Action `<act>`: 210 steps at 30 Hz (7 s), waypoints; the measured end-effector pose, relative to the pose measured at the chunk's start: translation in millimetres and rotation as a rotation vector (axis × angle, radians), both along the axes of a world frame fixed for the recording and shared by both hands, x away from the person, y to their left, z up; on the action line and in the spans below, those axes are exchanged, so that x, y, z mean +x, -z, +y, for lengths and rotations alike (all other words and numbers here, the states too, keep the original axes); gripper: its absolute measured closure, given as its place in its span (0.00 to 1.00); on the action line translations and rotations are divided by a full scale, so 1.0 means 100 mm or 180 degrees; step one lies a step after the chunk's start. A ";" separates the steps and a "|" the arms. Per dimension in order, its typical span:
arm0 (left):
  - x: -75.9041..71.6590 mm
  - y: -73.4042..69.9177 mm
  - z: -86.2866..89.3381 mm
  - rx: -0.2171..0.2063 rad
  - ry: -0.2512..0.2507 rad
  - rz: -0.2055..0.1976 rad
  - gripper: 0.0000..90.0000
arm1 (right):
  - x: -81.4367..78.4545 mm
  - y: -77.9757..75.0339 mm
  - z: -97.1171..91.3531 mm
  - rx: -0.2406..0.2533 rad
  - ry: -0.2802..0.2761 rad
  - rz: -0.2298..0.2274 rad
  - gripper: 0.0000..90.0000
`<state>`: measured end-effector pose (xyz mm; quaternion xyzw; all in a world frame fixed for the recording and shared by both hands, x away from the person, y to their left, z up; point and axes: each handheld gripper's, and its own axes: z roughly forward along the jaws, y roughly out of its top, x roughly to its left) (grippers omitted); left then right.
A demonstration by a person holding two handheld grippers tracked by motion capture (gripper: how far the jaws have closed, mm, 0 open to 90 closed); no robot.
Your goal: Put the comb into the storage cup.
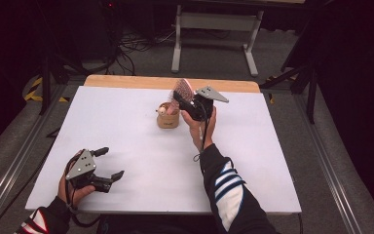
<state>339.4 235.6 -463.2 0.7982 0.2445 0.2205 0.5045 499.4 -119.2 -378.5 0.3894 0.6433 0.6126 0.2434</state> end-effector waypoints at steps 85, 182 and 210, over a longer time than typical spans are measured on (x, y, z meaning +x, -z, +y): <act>0.04 0.01 -0.01 0.0008 -0.0086 0.0059 0.07 | 0.12 0.15 -0.35 -0.0478 0.0377 0.0285 0.14; 0.07 0.01 -0.02 0.0022 -0.0080 0.0070 0.07 | -0.43 -0.32 -0.69 -0.1493 0.0490 -0.0309 0.04; 0.05 -0.01 -0.06 0.0059 -0.0026 0.0042 0.06 | -0.72 -0.27 -0.78 -0.1513 0.0408 -0.0368 0.05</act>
